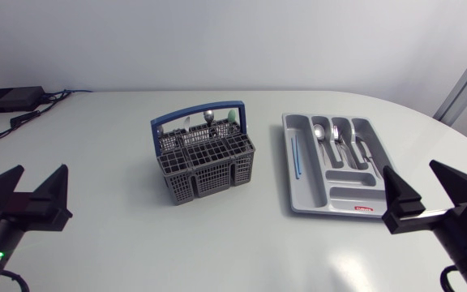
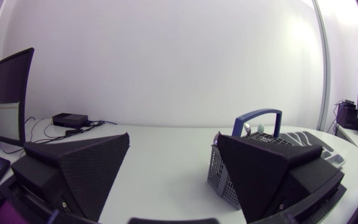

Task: Unload the cutlery basket into the drawer organizer.

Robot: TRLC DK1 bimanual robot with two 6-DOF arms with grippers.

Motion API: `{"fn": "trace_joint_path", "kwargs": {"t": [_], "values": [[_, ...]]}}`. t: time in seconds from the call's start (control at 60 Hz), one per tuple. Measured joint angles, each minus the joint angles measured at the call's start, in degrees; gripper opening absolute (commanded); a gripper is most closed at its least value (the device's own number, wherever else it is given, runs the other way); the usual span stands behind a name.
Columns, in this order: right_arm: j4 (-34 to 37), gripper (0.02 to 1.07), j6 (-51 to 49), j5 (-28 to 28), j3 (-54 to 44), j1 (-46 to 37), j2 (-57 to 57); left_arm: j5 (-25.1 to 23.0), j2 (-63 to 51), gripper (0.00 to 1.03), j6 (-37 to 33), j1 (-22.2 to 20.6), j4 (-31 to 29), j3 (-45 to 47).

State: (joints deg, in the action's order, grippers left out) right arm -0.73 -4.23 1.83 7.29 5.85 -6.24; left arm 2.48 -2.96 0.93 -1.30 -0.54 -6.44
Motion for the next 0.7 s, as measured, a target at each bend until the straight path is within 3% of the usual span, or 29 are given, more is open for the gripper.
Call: {"fn": "trace_joint_path", "kwargs": {"t": [0.283,0.4,0.567,0.7], "values": [[-0.8,1.02,1.2,1.5,10.6,2.4,-17.3,0.3,-21.6,0.96,0.2,-2.0,-0.2,-13.1],[0.2,1.02,1.3,1.5,15.3,3.2,-25.4,3.1,-33.8,0.94,-0.2,-3.8,-4.5,-20.9],[5.4,1.02,1.3,1.4,21.9,6.2,-35.1,5.5,-49.9,0.92,-11.1,-8.3,-13.2,-33.1],[9.8,1.0,1.3,1.4,25.8,9.3,-41.5,2.6,-57.5,0.92,-16.7,-8.9,-17.0,-38.9]]}}
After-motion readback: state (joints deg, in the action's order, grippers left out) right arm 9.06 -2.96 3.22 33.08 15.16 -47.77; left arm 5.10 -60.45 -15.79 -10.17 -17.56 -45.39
